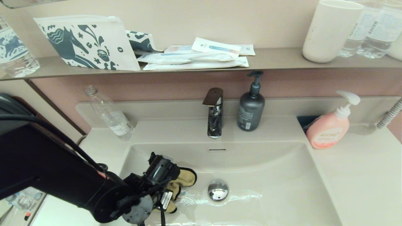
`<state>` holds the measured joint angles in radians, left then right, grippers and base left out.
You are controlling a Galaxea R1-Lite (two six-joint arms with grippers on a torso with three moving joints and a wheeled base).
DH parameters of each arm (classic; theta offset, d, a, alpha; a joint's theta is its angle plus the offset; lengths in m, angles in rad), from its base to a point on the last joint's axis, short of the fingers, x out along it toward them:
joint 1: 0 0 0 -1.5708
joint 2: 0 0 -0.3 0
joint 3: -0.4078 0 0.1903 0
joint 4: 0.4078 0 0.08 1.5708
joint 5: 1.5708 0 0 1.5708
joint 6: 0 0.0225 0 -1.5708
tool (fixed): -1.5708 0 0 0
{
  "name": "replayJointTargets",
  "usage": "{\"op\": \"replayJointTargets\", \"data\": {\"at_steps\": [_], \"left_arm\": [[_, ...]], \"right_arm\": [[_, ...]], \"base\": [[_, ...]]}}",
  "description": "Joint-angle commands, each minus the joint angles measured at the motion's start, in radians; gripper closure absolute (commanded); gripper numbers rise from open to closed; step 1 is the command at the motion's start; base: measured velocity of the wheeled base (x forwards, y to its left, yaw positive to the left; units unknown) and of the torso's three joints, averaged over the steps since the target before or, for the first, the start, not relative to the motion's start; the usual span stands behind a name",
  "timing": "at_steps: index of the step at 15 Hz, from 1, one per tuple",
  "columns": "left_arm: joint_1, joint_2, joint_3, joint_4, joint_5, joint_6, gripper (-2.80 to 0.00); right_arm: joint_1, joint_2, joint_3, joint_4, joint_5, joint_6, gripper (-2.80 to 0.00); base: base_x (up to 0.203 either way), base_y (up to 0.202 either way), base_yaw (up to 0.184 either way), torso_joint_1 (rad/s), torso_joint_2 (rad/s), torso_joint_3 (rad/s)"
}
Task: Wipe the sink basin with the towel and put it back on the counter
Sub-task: Wipe the sink
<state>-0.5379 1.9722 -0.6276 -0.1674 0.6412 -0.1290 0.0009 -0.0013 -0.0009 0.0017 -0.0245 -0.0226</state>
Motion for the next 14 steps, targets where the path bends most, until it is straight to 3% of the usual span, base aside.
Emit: {"op": "replayJointTargets", "data": {"at_steps": [1, 7, 11, 14], "left_arm": [[-0.023, -0.053, 0.149, -0.004, 0.007, -0.008, 0.0], [-0.088, 0.108, 0.118, -0.336, -0.01, -0.113, 0.0], [-0.088, 0.103, 0.047, -0.371, -0.019, -0.043, 0.0], [-0.096, 0.104, 0.011, -0.37, -0.016, -0.043, 0.0]], "right_arm": [[0.001, 0.001, 0.001, 0.0, 0.0, 0.0, 0.0], [0.001, 0.001, 0.001, 0.0, 0.0, 0.0, 0.0], [0.001, 0.001, 0.0, 0.0, 0.0, 0.0, 0.0], [0.001, 0.001, 0.001, 0.0, 0.0, 0.0, 0.0]], "base": [[0.0, 0.0, 0.0, 0.0, 0.0, 0.0], [0.0, 0.0, 0.0, 0.0, 0.0, 0.0], [0.0, 0.0, 0.0, 0.0, 0.0, 0.0], [0.0, 0.0, 0.0, 0.0, 0.0, 0.0]]}}
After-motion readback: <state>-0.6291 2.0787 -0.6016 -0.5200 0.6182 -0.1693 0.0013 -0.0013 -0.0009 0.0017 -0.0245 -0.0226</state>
